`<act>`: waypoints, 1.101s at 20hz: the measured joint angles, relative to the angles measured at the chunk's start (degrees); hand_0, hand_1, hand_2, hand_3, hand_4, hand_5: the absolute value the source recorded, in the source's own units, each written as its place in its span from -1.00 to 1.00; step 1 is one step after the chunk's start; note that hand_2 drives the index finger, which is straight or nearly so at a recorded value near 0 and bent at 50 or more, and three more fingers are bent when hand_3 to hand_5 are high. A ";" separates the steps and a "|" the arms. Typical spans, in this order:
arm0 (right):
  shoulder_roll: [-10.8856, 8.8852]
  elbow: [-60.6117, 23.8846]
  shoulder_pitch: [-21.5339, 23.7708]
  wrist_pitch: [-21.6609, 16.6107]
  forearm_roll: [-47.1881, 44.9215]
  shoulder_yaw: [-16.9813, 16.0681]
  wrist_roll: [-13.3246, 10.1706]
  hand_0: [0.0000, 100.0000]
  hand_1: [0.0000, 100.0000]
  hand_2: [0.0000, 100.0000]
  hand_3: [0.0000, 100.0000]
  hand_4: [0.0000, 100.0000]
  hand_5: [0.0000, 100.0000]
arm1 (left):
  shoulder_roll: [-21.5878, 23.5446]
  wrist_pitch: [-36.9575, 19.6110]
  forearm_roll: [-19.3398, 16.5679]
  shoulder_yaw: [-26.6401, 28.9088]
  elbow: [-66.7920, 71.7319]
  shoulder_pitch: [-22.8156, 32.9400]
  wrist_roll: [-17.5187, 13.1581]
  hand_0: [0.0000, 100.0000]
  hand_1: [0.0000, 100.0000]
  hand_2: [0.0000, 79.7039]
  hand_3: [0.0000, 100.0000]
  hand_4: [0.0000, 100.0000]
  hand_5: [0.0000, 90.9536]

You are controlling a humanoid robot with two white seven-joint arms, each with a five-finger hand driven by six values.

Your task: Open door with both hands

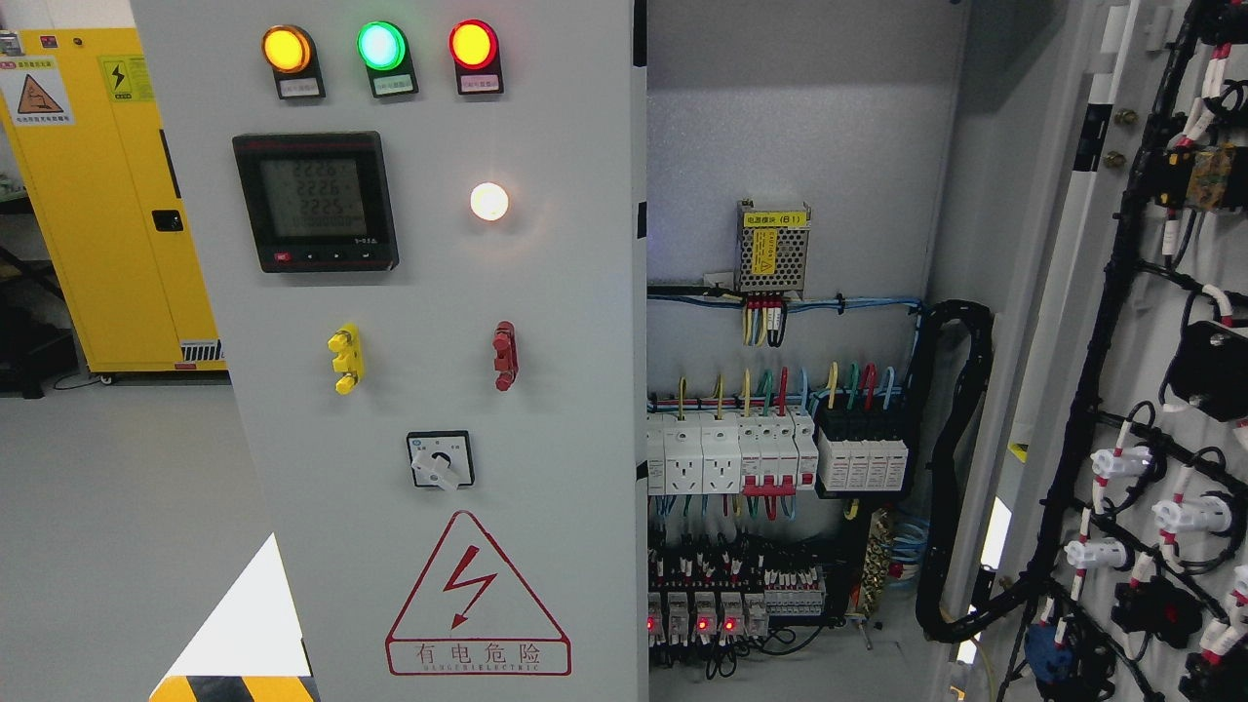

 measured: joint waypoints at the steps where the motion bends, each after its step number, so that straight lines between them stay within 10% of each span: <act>1: 0.34 -0.48 -1.49 2.21 -0.01 0.11 0.00 -0.52 -1.00 -1.00 -1.00 -1.00 -1.00 | 0.00 0.00 0.00 0.00 0.01 0.00 -0.01 -1.00 -1.00 -1.00 -1.00 -1.00 -1.00; 11: 6.32 -3.01 -15.70 17.32 0.03 0.49 0.19 -0.51 -1.00 -1.00 -1.00 -1.00 -1.00 | -0.01 -0.01 -0.02 0.00 0.05 -0.10 -0.02 -1.00 -1.00 -1.00 -1.00 -1.00 -1.00; 22: 10.33 0.21 -32.18 19.78 0.42 -1.80 0.11 -0.51 -1.00 -1.00 -1.00 -1.00 -1.00 | -0.01 -0.07 -0.07 -0.01 0.06 -0.13 -0.11 -1.00 -1.00 -1.00 -1.00 -1.00 -1.00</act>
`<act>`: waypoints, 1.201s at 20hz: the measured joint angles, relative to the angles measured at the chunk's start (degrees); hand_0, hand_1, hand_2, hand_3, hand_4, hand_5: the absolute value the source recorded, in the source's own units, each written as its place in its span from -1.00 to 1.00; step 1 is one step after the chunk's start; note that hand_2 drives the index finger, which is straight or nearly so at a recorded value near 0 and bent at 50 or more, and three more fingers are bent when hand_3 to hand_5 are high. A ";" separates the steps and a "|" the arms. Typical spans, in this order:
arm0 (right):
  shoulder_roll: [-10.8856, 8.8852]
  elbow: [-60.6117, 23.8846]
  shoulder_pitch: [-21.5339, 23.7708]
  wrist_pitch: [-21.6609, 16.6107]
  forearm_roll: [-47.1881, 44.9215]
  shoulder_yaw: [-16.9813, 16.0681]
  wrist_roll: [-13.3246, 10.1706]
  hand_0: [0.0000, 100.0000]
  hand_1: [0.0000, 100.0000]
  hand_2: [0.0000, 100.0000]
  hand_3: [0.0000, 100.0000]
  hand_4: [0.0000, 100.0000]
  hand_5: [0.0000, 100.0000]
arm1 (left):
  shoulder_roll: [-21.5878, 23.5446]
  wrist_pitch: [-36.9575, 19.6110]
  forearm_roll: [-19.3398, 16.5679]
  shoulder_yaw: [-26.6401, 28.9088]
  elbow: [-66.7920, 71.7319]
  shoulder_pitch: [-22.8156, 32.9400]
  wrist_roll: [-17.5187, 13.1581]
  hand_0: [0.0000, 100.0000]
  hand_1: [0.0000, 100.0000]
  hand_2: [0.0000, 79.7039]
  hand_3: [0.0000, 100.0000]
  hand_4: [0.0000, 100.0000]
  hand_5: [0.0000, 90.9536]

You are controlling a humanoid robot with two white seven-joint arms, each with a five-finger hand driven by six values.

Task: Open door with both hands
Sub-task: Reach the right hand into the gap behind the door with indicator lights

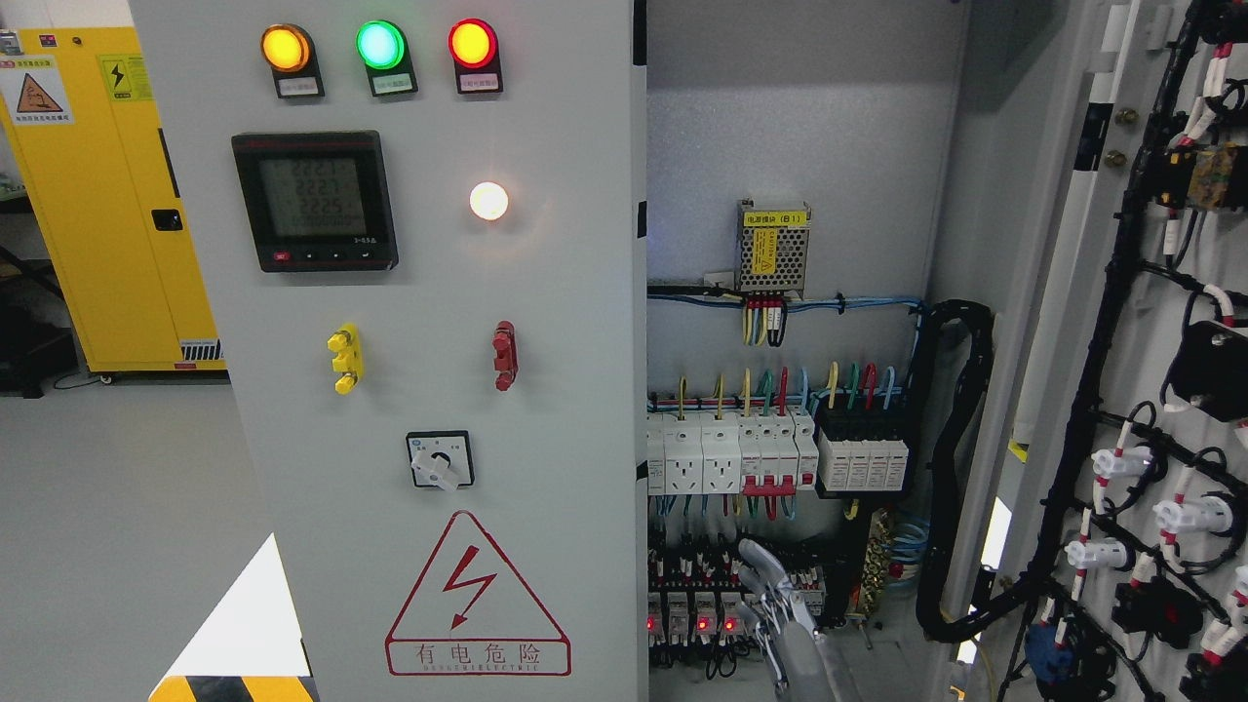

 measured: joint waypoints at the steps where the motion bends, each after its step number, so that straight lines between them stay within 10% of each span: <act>1: 0.18 0.54 -1.44 0.19 0.03 -0.15 -0.01 -0.51 -1.00 -1.00 -1.00 -1.00 -1.00 | 0.00 0.00 0.00 0.00 0.00 0.00 0.11 -1.00 -1.00 -1.00 -1.00 -1.00 -1.00; 24: 1.16 20.36 -24.07 3.10 -0.31 -1.20 0.62 -0.51 -1.00 -1.00 -1.00 -1.00 -1.00 | 0.00 -0.21 0.04 0.01 0.01 0.00 0.16 -1.00 -1.00 -1.00 -1.00 -1.00 -1.00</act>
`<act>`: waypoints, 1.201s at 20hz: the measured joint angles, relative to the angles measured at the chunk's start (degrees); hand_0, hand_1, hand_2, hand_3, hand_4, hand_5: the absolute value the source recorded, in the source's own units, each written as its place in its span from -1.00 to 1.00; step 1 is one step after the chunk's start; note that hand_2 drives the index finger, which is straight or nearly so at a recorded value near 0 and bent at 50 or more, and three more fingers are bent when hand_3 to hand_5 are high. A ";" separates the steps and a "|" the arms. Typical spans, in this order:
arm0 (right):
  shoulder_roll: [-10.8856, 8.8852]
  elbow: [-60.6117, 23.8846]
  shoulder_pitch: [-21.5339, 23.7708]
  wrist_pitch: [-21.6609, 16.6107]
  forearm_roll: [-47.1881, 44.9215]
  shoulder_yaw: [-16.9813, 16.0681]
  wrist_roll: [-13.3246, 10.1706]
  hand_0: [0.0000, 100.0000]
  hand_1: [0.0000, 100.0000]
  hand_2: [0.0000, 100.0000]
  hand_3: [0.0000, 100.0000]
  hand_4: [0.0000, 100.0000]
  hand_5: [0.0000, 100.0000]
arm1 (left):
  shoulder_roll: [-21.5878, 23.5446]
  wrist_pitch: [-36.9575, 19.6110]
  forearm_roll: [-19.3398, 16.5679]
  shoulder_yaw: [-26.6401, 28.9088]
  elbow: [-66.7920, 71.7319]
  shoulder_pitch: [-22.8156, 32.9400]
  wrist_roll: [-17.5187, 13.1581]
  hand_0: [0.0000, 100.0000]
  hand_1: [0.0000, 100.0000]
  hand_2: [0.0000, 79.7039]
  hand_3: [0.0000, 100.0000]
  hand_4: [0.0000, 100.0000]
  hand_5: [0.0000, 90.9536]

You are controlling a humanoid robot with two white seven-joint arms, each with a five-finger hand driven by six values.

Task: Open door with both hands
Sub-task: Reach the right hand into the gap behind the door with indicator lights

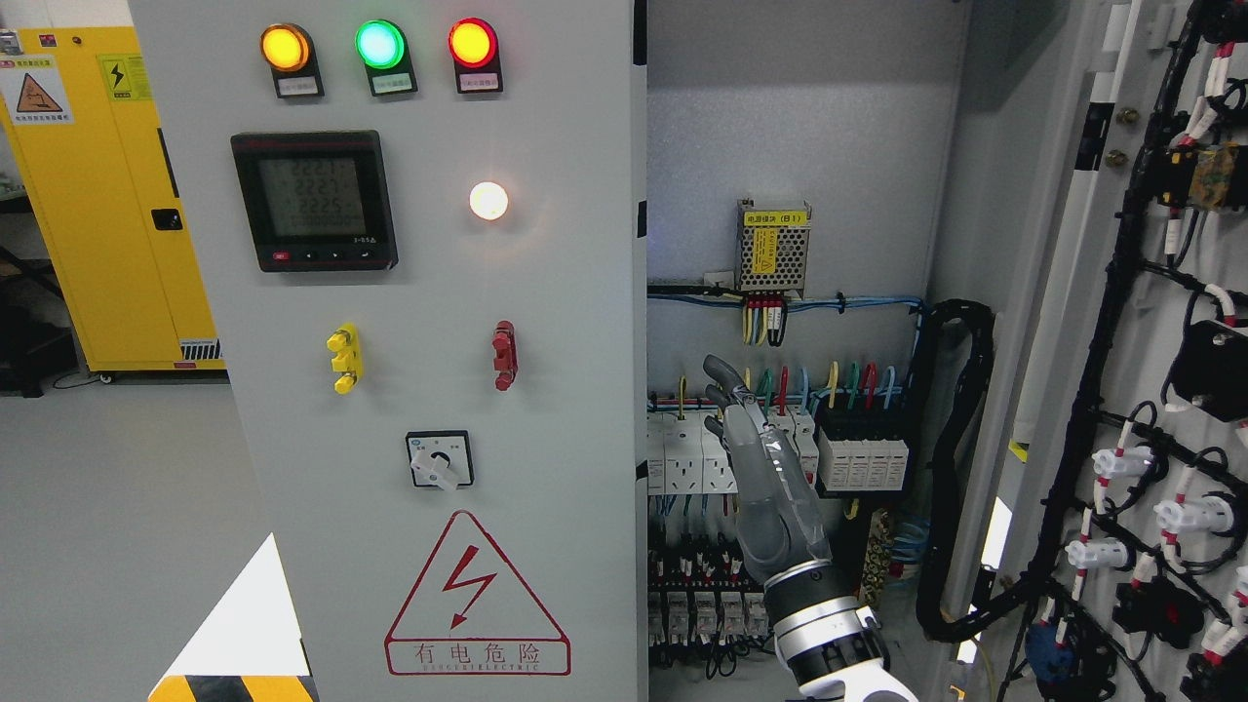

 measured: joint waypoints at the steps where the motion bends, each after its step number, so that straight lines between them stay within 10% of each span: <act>1: -0.09 0.57 -0.38 0.00 -0.02 0.01 0.69 -0.51 -1.00 -1.00 -1.00 -1.00 -1.00 | 0.00 0.00 0.00 0.00 0.00 0.00 -0.01 -1.00 -1.00 -1.00 -1.00 -1.00 -1.00; 24: -0.86 8.62 -8.00 1.58 -10.26 -0.53 10.32 -0.51 -1.00 -1.00 -1.00 -1.00 -1.00 | 0.00 0.24 0.00 0.00 0.00 -0.08 -0.05 -1.00 -1.00 -1.00 -1.00 -1.00 -1.00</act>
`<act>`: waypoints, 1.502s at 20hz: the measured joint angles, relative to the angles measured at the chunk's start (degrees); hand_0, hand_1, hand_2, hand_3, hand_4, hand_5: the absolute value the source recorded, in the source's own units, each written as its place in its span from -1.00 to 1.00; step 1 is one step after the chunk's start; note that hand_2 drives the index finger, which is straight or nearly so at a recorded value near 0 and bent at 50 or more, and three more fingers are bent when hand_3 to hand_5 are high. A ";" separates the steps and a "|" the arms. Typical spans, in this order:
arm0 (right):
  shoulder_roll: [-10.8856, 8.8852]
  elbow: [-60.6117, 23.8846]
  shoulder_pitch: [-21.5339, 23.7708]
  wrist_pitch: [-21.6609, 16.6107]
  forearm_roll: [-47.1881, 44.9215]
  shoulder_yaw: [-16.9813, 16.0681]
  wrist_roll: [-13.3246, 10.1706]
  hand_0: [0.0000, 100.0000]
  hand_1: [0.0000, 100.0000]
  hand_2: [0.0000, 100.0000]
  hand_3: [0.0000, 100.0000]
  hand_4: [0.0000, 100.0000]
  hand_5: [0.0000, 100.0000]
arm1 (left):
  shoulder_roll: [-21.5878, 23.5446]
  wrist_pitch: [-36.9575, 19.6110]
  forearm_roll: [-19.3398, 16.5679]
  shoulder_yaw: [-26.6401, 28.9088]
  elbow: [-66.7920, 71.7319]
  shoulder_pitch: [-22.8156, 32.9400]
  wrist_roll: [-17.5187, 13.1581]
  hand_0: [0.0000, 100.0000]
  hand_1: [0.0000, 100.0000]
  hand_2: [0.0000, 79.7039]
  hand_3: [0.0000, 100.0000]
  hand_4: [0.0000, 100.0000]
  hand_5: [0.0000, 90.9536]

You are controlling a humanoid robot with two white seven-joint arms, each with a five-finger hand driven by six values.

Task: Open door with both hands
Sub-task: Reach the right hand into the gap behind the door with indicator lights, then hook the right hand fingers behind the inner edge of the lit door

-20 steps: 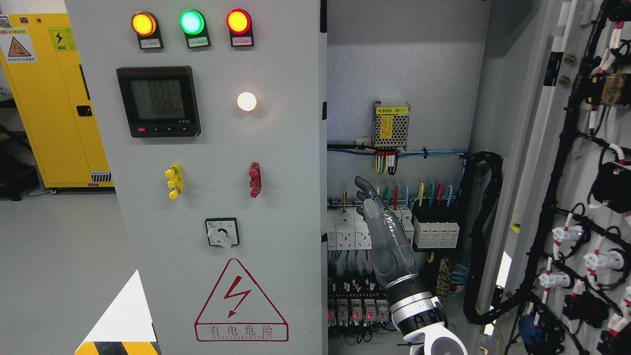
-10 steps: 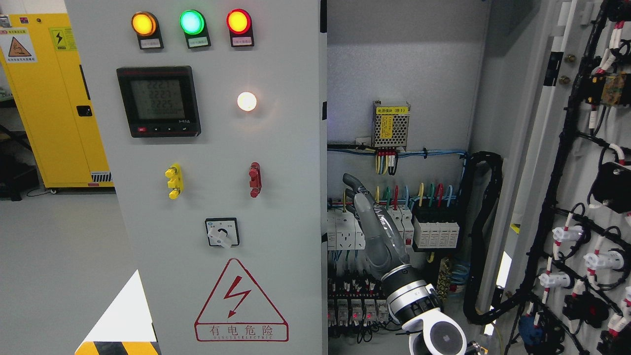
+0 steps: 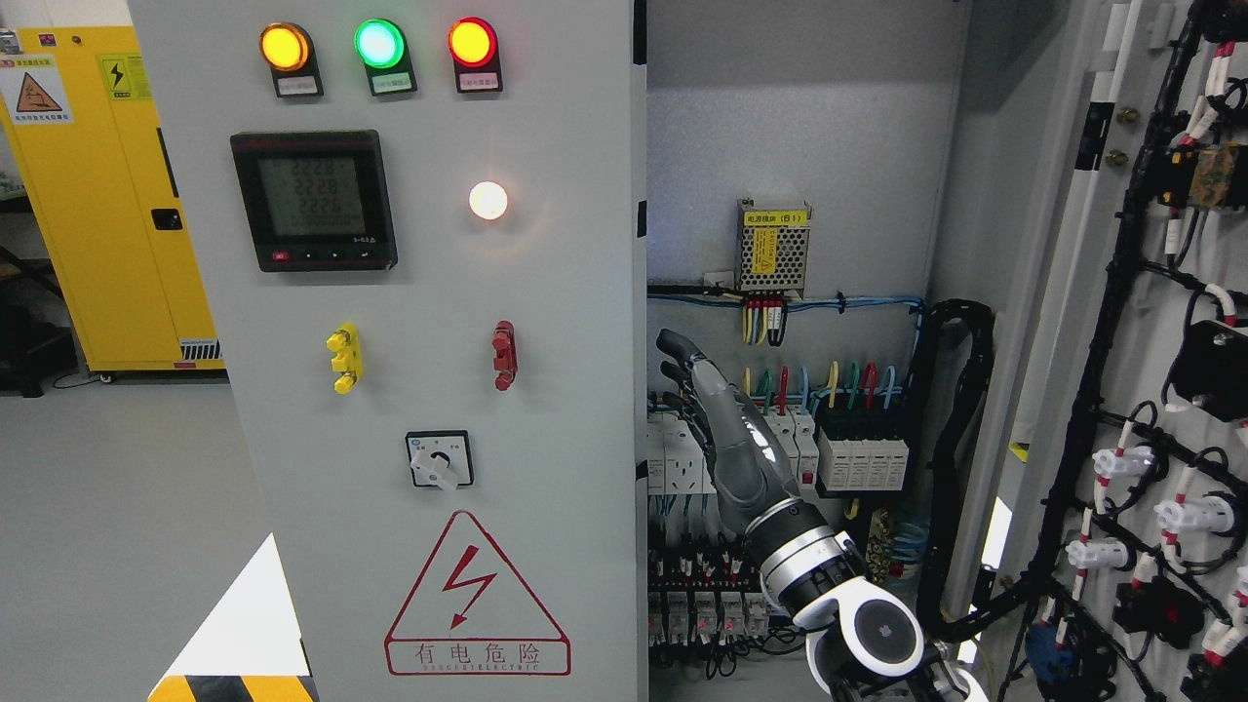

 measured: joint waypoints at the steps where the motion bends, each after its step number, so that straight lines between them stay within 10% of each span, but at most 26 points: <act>1: -0.01 0.33 -0.22 0.03 -0.51 -0.03 0.65 -0.51 -1.00 -1.00 -1.00 -1.00 -1.00 | 0.00 0.00 0.00 0.00 0.00 0.00 0.00 -1.00 -1.00 -1.00 -1.00 -1.00 -1.00; 30: -1.83 10.59 -6.53 -0.08 -8.81 -4.93 21.53 -0.51 -1.00 -1.00 -1.00 -1.00 -1.00 | 0.00 -0.02 0.00 0.00 0.00 -0.01 -0.01 -1.00 -1.00 -1.00 -1.00 -1.00 -1.00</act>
